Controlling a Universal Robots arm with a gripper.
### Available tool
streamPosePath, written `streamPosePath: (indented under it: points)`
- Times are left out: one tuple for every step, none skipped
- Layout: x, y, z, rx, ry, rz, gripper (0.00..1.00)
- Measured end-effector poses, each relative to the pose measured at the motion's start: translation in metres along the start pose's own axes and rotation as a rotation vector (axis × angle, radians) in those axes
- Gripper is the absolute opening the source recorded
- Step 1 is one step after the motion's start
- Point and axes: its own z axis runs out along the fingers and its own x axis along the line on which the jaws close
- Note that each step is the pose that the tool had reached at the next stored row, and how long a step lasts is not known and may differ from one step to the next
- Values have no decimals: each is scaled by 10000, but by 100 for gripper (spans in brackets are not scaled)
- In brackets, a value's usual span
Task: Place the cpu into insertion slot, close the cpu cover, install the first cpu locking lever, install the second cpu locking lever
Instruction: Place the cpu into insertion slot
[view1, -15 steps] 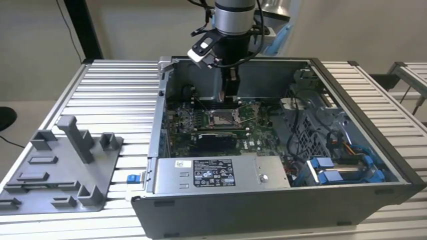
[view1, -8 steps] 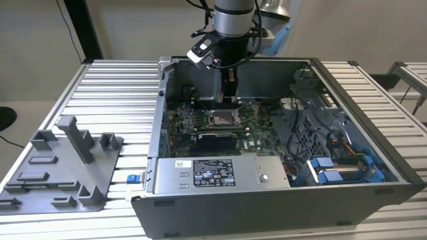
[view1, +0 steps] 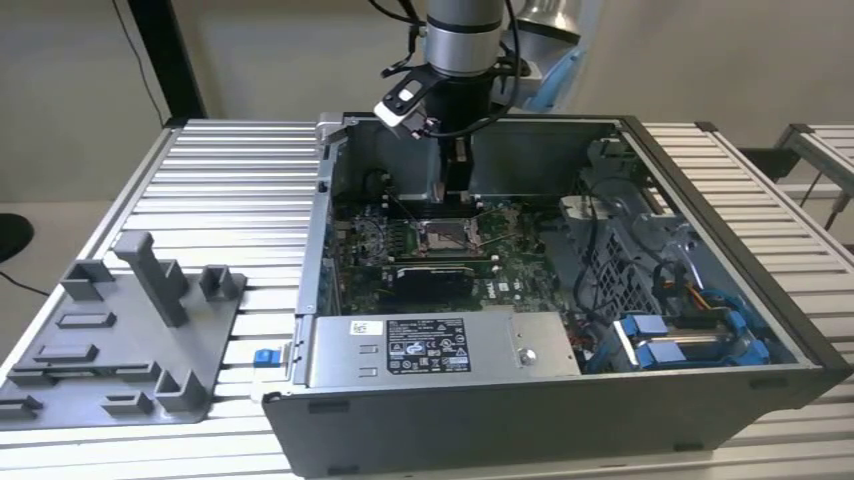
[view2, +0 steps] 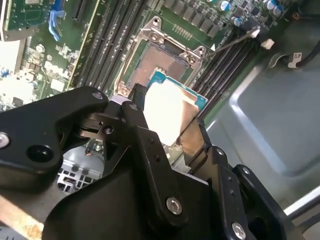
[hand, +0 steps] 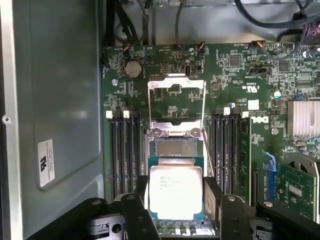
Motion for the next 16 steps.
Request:
streamPosePath:
  points:
    - [-1,-1,10,1,4,-89,0]
    - [-3,-1,17,4,7,-196,0]
    - [-5,-1,24,8,10,-308,0]
    - [-8,-1,36,12,12,-401,0]
    - [-10,-2,54,13,15,-457,0]
    - [-11,-3,72,13,16,-509,0]
    - [-11,-3,90,14,17,-524,0]
    - [-11,-3,108,14,17,-525,0]
    - [-12,-4,126,15,16,-526,0]
    - [-12,-4,144,14,17,-527,0]
    - [-13,-5,163,14,17,-527,0]
    - [-13,-5,181,14,17,-527,0]
    - [-14,-6,199,15,16,-527,0]
    - [-14,-7,218,14,17,-524,0]
    - [-15,-7,236,14,17,-519,0]
    - [-16,-8,253,14,16,-511,0]
